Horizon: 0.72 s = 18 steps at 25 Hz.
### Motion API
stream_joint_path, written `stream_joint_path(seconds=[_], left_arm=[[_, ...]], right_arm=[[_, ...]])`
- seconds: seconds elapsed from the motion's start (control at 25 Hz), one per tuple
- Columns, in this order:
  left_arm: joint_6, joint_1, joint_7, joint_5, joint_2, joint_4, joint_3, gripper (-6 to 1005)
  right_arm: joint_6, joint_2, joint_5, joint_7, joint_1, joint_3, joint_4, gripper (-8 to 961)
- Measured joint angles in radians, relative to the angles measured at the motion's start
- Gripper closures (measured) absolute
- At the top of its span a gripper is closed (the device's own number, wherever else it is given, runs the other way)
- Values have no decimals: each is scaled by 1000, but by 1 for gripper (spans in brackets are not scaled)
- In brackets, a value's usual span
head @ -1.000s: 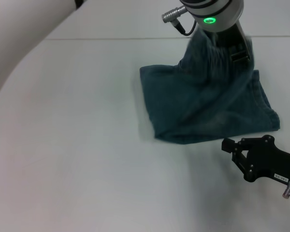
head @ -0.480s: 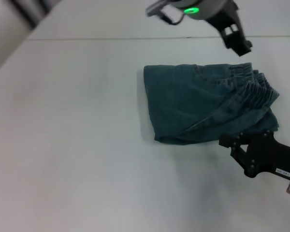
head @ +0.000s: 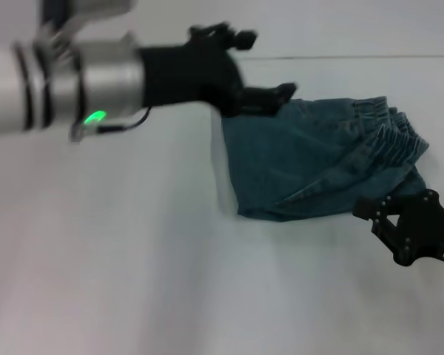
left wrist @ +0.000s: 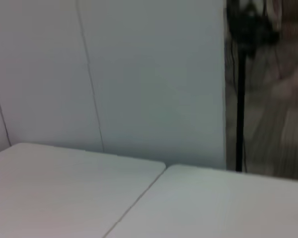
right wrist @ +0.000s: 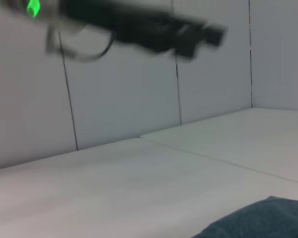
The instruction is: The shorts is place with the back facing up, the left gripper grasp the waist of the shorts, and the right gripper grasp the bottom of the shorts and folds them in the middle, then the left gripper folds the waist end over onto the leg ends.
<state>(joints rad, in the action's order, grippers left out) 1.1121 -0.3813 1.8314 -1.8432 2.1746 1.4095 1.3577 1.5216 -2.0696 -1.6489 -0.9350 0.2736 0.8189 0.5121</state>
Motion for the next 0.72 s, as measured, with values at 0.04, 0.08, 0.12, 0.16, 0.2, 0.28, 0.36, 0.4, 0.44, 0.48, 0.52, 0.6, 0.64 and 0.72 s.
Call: stream_joint_path(seconds=[0.04, 0.08, 0.12, 0.16, 0.2, 0.28, 0.36, 0.4, 0.44, 0.48, 0.52, 0.6, 0.64, 0.72], left_arm=[[25, 37, -68, 72, 0, -40, -28, 55], [46, 59, -120, 115, -1, -79, -54, 55], [81, 82, -191, 170, -1, -129, -88, 55], [125, 104, -266, 221, -2, -195, -135, 54], [169, 115, -331, 255, -3, -262, -178, 54], [276, 124, -494, 307, -7, -425, -294, 54], [364, 111, -640, 318, -17, -600, -425, 55], [405, 101, -710, 311, -30, -705, -499, 55], [430, 94, -762, 299, -45, -790, -553, 55], [442, 93, -798, 289, -55, -844, -587, 56], [448, 99, -845, 272, -63, -899, -623, 56], [442, 120, -896, 240, -62, -944, -654, 56], [435, 138, -913, 218, -57, -944, -663, 57], [428, 162, -935, 194, -50, -943, -671, 57]], right_arm=[[7, 0, 0, 0, -1, -3, 0, 950], [13, 0, 0, 0, -2, -3, 1, 950], [18, -1, 0, 0, -2, -3, 1, 950], [21, -2, 0, 1, -3, -2, -1, 950], [22, -5, 0, 6, -3, 0, -3, 950], [20, -11, 0, 23, -5, 2, -8, 950], [18, -16, 1, 46, -6, 0, -25, 901], [17, -17, 2, 55, -6, -3, -38, 876], [17, -17, 4, 61, -3, -8, -54, 852], [16, -17, 5, 64, -1, -10, -64, 827], [14, -17, 5, 66, 1, -12, -71, 778], [9, -17, 5, 75, 4, -15, -89, 680], [4, -17, 5, 86, 5, -15, -100, 631], [-4, -17, 6, 113, 9, -15, -122, 501]])
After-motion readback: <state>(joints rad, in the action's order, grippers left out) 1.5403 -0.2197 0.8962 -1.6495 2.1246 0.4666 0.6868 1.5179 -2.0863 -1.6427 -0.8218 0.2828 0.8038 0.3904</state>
